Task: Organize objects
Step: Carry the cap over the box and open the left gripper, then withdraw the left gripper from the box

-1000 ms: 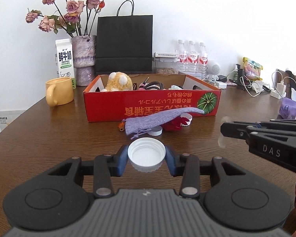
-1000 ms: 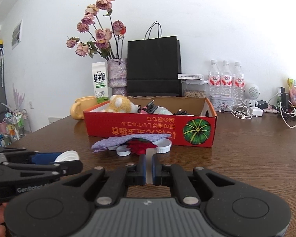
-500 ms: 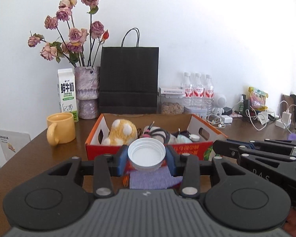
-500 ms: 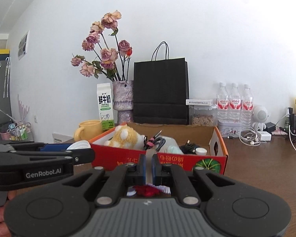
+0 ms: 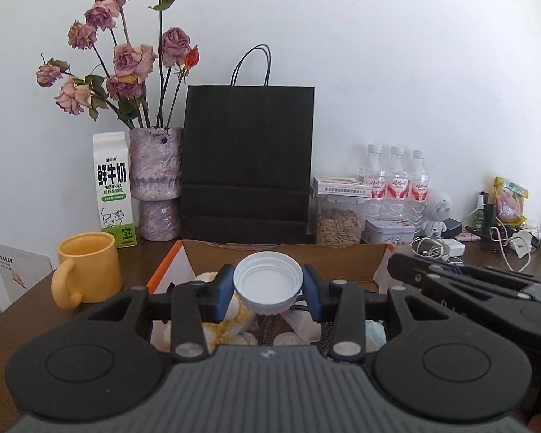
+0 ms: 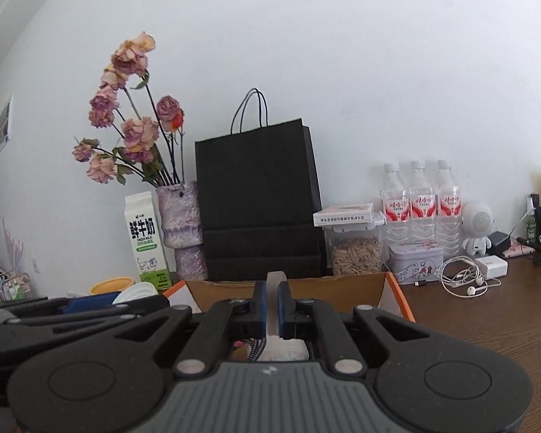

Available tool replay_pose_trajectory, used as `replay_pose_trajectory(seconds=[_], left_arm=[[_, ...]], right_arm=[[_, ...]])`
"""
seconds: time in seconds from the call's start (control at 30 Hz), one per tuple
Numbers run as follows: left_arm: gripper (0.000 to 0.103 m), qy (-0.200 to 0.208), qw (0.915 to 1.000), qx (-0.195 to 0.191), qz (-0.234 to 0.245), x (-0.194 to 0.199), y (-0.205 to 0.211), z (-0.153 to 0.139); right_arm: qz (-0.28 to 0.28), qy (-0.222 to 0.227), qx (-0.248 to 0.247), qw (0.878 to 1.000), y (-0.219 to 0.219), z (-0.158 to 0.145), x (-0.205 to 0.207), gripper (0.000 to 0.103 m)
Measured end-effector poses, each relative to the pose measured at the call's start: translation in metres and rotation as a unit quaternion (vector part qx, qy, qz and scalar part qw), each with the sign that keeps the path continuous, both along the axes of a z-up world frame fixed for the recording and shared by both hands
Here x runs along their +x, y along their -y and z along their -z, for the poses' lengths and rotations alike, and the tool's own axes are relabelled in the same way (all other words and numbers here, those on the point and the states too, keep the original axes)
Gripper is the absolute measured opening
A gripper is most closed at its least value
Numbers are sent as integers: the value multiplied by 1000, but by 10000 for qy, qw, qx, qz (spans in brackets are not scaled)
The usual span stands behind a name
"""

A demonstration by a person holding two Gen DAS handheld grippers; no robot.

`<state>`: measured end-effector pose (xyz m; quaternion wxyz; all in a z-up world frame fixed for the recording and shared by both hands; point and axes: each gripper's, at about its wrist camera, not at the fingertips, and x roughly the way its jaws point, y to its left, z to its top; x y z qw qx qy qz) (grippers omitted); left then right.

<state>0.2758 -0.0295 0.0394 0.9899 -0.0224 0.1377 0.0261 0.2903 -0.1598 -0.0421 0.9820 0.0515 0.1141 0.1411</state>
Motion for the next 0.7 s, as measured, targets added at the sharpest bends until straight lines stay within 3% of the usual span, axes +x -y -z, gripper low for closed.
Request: replay_pose_trajectory(seconds=[0.33,0.4,0.43,0.47,0.5,0.53,0.57,0.6,0.67,0.7], left_arm=[[41,-56,9999,76,-89,50,5,13],[43,-93,9999,76,-50,50,5,17],[45,-81,9999,54,-30,49,5,19],[58,-46,10000,25,9,47,3,19],[81,-1,10000,-9,21,45,2,20],[94,62,10000,-47,-38,43,1,19],[103,141,9998,-54,-133,40,0,18],[103,211,9996,-63,-161,38,-1,17],[103,260,9995,-112,-157,35,-3,15],[103,246,9995,-119,-184,35,-3,15]], right_arm=[[128,-235,-180,9995,0,23,39,6],[161,-282,-197,9993,1,25,41,10],[201,-309,-219,9991,2,25,41,10],[220,-363,-236,9988,2,26,41,14],[199,-427,-233,9986,3,27,41,29],[233,-462,-232,9984,4,28,41,39],[291,-446,-236,9983,5,28,39,66],[339,-402,-245,9983,5,28,37,85],[432,-247,-259,9984,5,26,32,99],[477,-191,-273,9983,5,26,30,101]])
